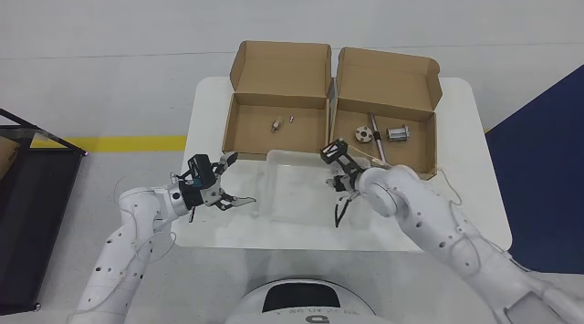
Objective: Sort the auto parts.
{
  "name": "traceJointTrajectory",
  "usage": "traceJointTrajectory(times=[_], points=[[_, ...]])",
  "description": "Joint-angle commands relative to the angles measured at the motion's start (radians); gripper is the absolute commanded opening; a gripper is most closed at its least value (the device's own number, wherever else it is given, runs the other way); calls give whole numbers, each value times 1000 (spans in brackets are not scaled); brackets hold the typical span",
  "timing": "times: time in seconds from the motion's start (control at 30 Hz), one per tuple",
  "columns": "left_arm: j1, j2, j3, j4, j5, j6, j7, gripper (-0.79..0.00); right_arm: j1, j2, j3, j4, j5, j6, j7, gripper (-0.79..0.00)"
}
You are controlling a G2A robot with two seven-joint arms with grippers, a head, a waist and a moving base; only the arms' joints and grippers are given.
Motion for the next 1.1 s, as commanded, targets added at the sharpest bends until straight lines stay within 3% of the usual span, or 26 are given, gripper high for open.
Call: traceJointTrajectory(times=[0.0,0.2,0.7,1.07], points=[[0,0,0,0,0,0,0,0,14,-9,-11,17,-10,11,3,-299],[0,0,0,0,0,0,0,0,56,-37,-50,86,-47,16,9,-400],[0,0,0,0,0,0,0,0,110,-95,-120,189,-131,-11,25,-431],[0,0,0,0,0,0,0,0,85,-110,-147,163,-244,-41,26,-493]])
